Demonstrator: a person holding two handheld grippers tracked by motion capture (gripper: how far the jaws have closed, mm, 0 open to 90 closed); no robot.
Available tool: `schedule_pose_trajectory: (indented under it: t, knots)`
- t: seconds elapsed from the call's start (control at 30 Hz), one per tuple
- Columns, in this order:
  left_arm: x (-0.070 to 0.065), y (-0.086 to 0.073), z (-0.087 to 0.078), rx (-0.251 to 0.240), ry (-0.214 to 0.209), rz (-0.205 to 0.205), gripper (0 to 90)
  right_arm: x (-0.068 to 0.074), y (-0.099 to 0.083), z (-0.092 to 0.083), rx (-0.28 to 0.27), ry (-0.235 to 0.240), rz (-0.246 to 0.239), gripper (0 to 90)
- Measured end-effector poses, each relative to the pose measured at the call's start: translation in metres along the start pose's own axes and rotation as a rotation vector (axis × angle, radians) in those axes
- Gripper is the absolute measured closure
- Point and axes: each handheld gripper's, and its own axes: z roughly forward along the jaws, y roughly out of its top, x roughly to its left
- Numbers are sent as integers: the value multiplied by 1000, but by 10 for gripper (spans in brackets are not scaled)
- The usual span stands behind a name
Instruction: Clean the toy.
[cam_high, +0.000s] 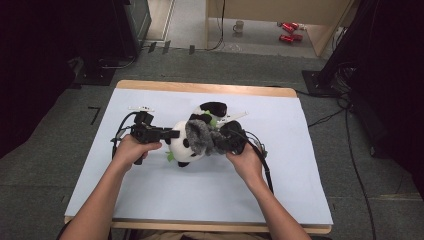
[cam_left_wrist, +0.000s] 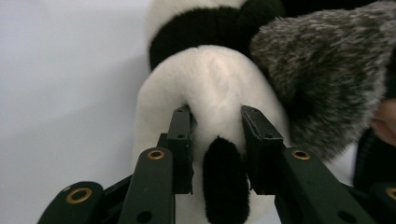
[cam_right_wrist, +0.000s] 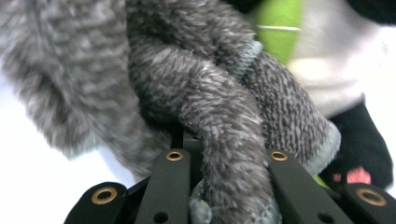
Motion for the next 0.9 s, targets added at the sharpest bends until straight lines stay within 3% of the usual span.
schedule_pose_trajectory:
  t: [0.03,0.13,0.2,0.3,0.4,0.6,0.83,0.9]
  knots:
    - [-1,0,0,7,-9,-4,691,-2,0,0,-4,-4,8,801]
    - [-5,0,0,-10,26,-4,696,-6,1,0,-14,12,27,800]
    - [-5,0,0,-18,40,-14,702,-6,1,-6,-34,67,52,800]
    - [-7,0,0,-16,50,-13,705,0,4,-15,-50,109,48,802]
    - [-10,2,1,-14,64,-11,705,17,11,-20,-65,176,19,803]
    - [-20,3,3,-21,75,17,707,55,19,-16,-69,224,-48,802]
    - [-26,3,5,-20,86,28,714,79,22,-4,-91,213,-101,803]
    - [-26,4,5,-22,89,27,713,82,21,-1,-104,178,-132,802]
